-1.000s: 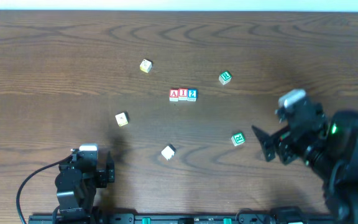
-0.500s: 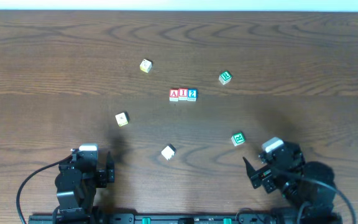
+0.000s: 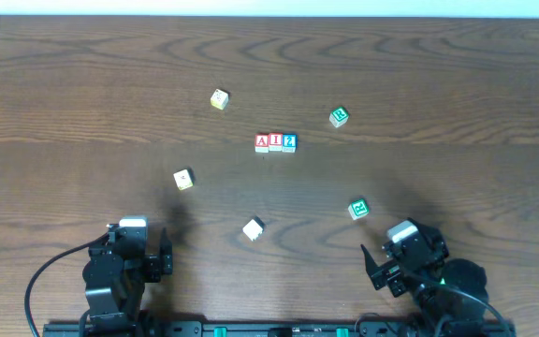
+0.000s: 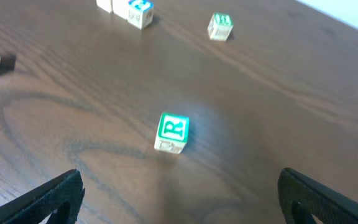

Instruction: Spell out Ai2

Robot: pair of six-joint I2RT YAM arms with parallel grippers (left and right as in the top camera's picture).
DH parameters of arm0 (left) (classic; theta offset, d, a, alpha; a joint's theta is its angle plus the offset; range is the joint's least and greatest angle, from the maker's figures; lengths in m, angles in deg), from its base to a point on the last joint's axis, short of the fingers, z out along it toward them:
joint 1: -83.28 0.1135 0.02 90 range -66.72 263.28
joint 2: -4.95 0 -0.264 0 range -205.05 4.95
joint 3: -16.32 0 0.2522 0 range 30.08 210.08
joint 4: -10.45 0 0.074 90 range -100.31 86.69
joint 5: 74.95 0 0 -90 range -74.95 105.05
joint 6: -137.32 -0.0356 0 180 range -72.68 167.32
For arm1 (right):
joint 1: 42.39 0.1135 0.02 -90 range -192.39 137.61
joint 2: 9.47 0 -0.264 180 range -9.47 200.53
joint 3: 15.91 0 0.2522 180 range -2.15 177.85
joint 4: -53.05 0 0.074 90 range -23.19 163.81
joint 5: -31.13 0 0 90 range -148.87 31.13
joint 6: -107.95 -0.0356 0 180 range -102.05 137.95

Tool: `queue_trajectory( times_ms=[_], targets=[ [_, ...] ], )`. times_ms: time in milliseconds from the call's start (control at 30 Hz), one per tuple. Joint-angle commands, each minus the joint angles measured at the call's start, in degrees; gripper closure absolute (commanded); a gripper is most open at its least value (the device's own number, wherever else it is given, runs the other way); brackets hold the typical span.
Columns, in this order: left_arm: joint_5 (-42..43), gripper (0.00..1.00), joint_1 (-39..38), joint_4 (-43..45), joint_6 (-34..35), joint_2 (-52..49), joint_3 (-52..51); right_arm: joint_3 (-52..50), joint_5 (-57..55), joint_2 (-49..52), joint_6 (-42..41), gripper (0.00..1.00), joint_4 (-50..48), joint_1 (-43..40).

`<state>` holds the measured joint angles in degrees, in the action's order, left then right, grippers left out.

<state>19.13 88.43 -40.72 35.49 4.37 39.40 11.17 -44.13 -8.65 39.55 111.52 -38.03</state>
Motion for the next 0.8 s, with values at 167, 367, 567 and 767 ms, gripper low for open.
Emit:
queue_trajectory(
  times_ms=[167,367,567,767],
  targets=[
    [-0.4,0.05,0.2,-0.2,0.0,0.4,-0.3,-3.6,0.0,-0.5,0.7,0.01,-0.8,-0.4],
    [-0.4,0.05,0.2,-0.3,0.0,0.4,-0.3,-3.6,0.0,-0.5,0.7,0.01,-0.7,-0.4],
    [-0.4,0.05,0.2,-0.3,0.0,0.4,-0.3,-3.6,0.0,-0.5,0.7,0.01,-0.7,-0.4],
    [-0.4,0.05,0.2,-0.3,0.0,0.4,-0.3,-3.6,0.0,-0.5,0.7,0.01,-0.7,-0.4]
  ],
)
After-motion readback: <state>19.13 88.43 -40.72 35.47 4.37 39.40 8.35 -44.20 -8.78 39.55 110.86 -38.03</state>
